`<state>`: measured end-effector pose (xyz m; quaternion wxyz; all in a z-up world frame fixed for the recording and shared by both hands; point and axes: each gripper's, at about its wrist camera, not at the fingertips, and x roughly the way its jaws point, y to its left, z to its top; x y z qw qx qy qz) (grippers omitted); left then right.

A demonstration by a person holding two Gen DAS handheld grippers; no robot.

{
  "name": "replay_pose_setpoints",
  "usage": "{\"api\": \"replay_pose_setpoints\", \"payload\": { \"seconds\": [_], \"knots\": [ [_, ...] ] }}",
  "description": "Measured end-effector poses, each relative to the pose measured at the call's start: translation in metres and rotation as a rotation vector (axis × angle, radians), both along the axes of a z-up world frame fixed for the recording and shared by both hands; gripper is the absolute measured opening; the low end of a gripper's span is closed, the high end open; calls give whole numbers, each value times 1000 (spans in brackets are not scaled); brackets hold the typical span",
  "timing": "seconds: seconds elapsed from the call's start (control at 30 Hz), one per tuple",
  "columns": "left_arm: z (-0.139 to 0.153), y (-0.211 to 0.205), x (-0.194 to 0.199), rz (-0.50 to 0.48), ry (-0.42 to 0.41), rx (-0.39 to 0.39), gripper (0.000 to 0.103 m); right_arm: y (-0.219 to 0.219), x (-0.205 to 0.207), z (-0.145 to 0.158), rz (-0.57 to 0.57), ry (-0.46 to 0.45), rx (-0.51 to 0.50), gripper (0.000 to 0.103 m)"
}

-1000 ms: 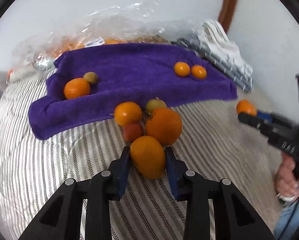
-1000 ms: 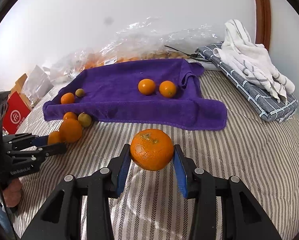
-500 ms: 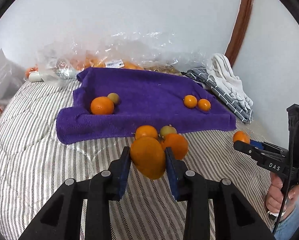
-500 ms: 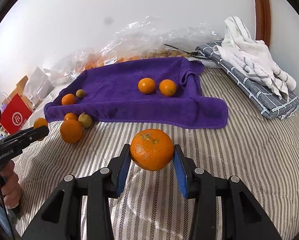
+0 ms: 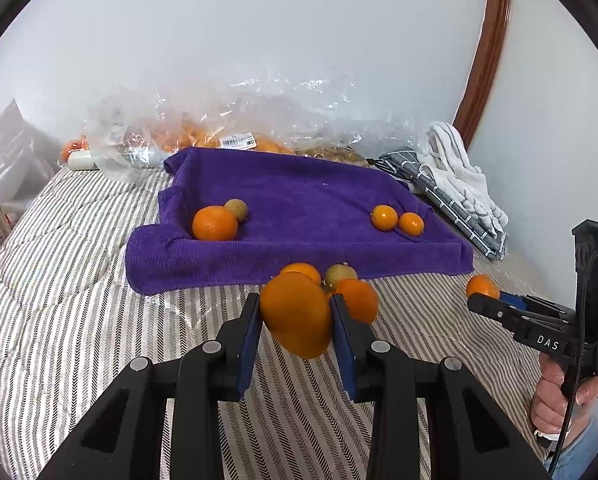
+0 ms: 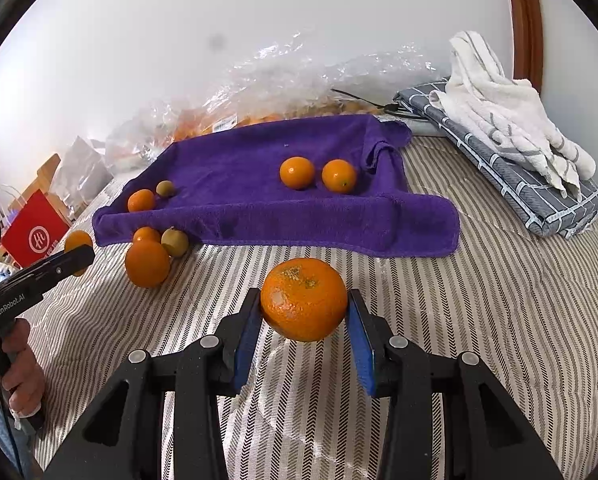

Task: Organize fruits
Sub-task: 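Grasp a large orange with the left gripper while the right holds the navel orange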

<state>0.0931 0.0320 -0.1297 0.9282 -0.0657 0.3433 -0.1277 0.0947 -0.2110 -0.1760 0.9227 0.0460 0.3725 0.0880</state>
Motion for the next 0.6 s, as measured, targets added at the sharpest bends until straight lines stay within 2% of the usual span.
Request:
{"api": "replay_pose_setpoints", "payload": {
  "seconds": [0.6],
  "knots": [
    [5,17,0,116,-48,-18,32,3,0,2,10,-9,-2,42]
  ]
}}
